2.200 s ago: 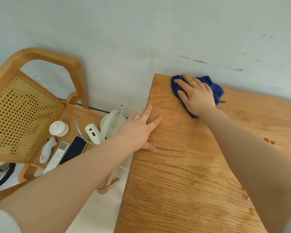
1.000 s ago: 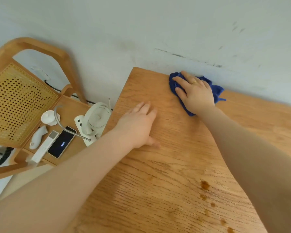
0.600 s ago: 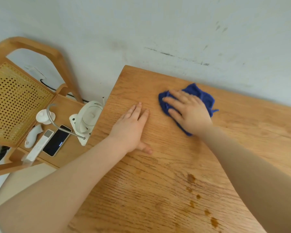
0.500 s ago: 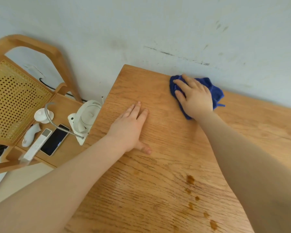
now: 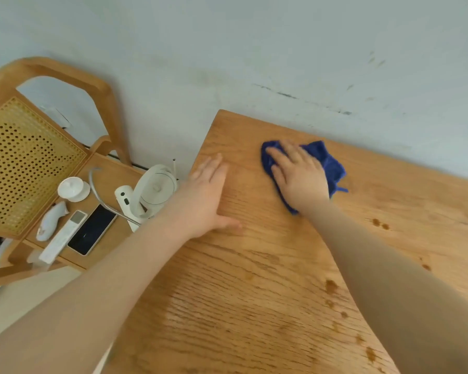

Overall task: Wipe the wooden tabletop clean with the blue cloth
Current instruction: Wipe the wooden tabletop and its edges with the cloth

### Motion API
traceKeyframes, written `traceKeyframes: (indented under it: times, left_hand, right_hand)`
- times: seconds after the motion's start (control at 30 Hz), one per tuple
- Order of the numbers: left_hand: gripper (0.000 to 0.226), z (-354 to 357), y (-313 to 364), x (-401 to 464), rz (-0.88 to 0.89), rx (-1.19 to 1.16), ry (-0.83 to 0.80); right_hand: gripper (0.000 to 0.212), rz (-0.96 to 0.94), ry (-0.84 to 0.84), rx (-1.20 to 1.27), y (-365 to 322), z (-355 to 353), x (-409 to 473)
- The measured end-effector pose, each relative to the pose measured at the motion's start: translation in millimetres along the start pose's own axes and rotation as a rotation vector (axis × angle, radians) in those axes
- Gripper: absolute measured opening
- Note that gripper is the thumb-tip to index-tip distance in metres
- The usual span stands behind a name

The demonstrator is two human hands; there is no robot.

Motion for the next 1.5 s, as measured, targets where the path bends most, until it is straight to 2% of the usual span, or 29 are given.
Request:
traceKeyframes:
  times: [0.07, 0.1, 0.2, 0.37, 0.5, 0.6, 0.7, 0.8, 0.87, 1.0, 1.07, 1.17, 1.23, 1.33, 1.5]
  left_hand:
    - [0.111, -12.0, -21.8, -0.2, 0.001, -0.007, 0.038]
    - [0.106, -15.4, -33.6, -0.2, -0.018, -0.029, 0.044]
    - [0.089, -22.2, -64.4, -3.4, -0.073, -0.092, 0.066]
    - [0.073, -30.1, -79.1, -11.6, 0.018, -0.130, 0.067]
    - [0.071, -37.8, -78.9, -1.2, 0.089, -0.165, 0.073]
    - [0.078, -16.5, -67.8, 11.5, 0.176, -0.060, -0.062]
    - [0.097, 2.7, -61.8, 19.1, 0.212, 0.092, -0.157]
    - [0.111, 12.6, -57.9, 15.9, 0.206, 0.203, -0.158]
    - [0.110, 13.5, -54.4, 13.4, 0.196, 0.282, -0.129]
    - [0.109, 7.7, -50.5, 14.6, 0.160, 0.297, -0.145]
    - [0.110, 8.3, -51.8, 16.5, 0.139, 0.317, -0.156]
    - [0.110, 11.6, -49.7, 19.2, 0.116, 0.335, -0.165]
    - [0.109, 13.3, -49.1, 19.7, 0.103, 0.328, -0.178]
    - [0.109, 13.4, -53.5, 19.0, 0.068, 0.287, -0.201]
    - [0.106, 14.4, -48.5, 11.1, -0.012, 0.214, -0.260]
  right_hand:
    - [0.043, 0.190, -0.034, -0.002, -2.5, 12.8, 24.3]
    - [0.043, 0.219, -0.046, 0.004, -14.0, 19.0, 34.8]
    - [0.043, 0.103, -0.064, 0.019, -71.0, 34.2, 50.4]
    - [0.045, -0.126, -0.038, 0.051, -159.4, 43.6, 19.8]
    - [0.044, -0.135, 0.031, 0.044, -138.1, 29.9, 59.8]
    - [0.040, 0.030, -0.005, 0.024, -91.8, 31.5, 101.5]
    - [0.042, 0.112, -0.029, 0.031, -69.7, 36.5, 124.2]
    - [0.043, 0.050, 0.018, 0.068, -84.0, 36.6, 95.9]
    - [0.048, -0.024, 0.073, 0.065, -98.9, 28.6, 55.2]
    - [0.046, -0.142, 0.039, 0.058, -94.6, 20.7, 19.4]
    - [0.047, -0.076, 0.054, 0.059, -71.2, 19.7, 41.0]
    - [0.042, 0.181, 0.066, 0.010, -18.8, 19.0, 73.3]
    - [0.041, 0.220, 0.050, -0.019, -7.2, 21.4, 79.4]
    - [0.041, 0.130, 0.052, 0.018, -32.8, 23.8, 54.0]
    - [0.044, -0.186, 0.049, 0.022, -75.7, 14.4, -25.9]
Point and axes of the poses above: each hand's wrist, its own x-axis towards the middle knuckle, its own z-axis out of the palm, y = z × x, the point moved 9 cm from there along x, towards the middle knuckle, and after that the axes turned 14 degrees about -z, right-handed, at the moved point
